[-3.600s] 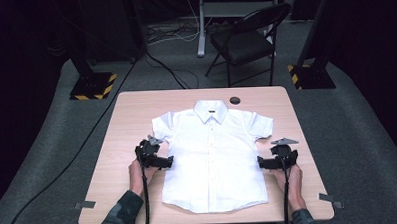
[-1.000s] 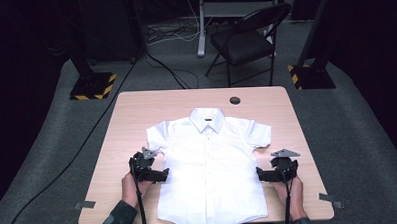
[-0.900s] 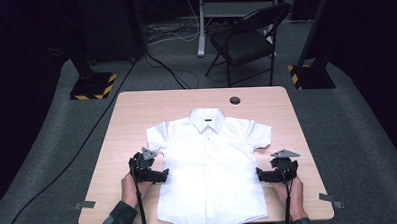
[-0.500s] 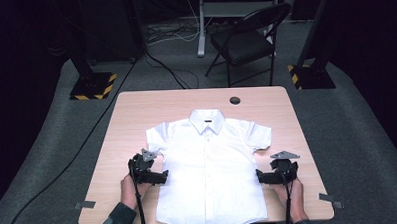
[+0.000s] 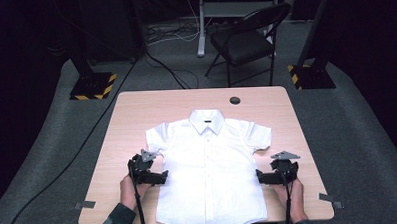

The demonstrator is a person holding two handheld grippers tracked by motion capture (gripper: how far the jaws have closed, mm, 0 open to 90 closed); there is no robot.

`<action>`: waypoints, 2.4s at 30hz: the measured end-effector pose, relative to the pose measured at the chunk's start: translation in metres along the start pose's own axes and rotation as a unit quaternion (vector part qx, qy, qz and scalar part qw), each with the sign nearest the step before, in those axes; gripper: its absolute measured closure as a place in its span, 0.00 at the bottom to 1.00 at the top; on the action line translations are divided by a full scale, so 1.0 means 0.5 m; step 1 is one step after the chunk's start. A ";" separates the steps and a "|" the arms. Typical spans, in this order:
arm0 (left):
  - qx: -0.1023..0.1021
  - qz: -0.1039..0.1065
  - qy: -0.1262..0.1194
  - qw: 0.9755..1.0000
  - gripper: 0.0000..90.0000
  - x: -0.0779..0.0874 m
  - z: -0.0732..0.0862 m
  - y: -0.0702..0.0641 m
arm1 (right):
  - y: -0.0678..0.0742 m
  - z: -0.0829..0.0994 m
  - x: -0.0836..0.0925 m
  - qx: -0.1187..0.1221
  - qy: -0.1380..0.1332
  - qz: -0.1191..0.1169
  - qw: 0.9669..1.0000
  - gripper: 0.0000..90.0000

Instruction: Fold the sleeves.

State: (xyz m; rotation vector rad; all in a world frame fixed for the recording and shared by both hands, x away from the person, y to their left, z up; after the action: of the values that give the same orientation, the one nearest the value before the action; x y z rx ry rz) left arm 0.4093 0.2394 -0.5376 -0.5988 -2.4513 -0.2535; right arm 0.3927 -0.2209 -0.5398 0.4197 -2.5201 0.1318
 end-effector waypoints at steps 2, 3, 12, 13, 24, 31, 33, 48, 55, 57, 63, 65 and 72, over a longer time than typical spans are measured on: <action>0.003 0.000 -0.001 1.000 0.00 0.000 0.001 0.000 | 0.000 0.001 0.000 0.000 -0.001 0.000 1.000 0.00; 0.002 0.000 -0.001 1.000 0.00 0.000 0.000 0.000 | 0.000 0.001 0.001 0.000 -0.002 0.000 1.000 0.00; 0.005 0.006 -0.001 1.000 0.00 -0.001 0.001 0.003 | 0.000 0.004 0.002 0.001 -0.010 0.000 1.000 0.00; 0.007 0.007 -0.001 1.000 0.00 -0.001 0.001 0.003 | 0.001 0.004 0.002 0.003 -0.011 0.001 1.000 0.00; 0.009 0.007 -0.001 1.000 0.00 -0.002 0.001 0.004 | 0.000 0.006 0.003 0.007 -0.017 -0.005 1.000 0.00; 0.010 0.008 0.000 1.000 0.00 -0.002 0.001 0.004 | -0.005 0.004 0.007 0.002 -0.035 -0.020 0.999 0.00; 0.009 0.008 0.000 1.000 0.00 -0.002 0.001 0.005 | -0.005 0.003 0.009 -0.001 -0.046 -0.030 0.998 0.00; 0.012 0.009 0.001 1.000 0.00 -0.002 0.001 0.006 | 0.018 0.000 -0.005 0.045 -0.025 -0.057 0.997 0.00; 0.000 0.009 0.000 1.000 0.00 -0.002 0.000 0.005 | 0.022 0.001 -0.006 0.055 -0.021 -0.056 0.997 0.00; -0.008 0.009 -0.001 1.000 0.00 -0.001 -0.001 0.004 | 0.022 0.001 -0.006 0.055 -0.021 -0.057 0.997 0.00; -0.006 0.011 0.003 1.000 0.00 -0.002 -0.002 0.005 | 0.022 0.001 -0.006 0.055 -0.020 -0.057 0.997 0.00; -0.007 0.007 0.007 1.000 0.00 -0.002 -0.004 0.004 | 0.022 0.001 -0.006 0.054 -0.020 -0.057 0.997 0.00; -0.009 0.004 0.016 1.000 0.00 -0.002 -0.009 0.007 | 0.021 0.001 -0.007 0.053 -0.020 -0.058 0.997 0.00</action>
State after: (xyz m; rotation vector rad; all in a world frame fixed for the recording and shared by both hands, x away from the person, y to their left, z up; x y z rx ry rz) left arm 0.4140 0.2405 -0.5346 -0.6076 -2.4189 -0.2813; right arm 0.3918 -0.2102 -0.5420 0.6151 -2.5272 0.2144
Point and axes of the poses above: each handheld gripper's, and its own axes: x roughly backward along the jaws, z roughly out of its underside, y roughly to its left, the point moved 1 cm from there along -x, roughly forward along the jaws, and after that the axes turned 11 degrees about -y, right-handed, at the moved point
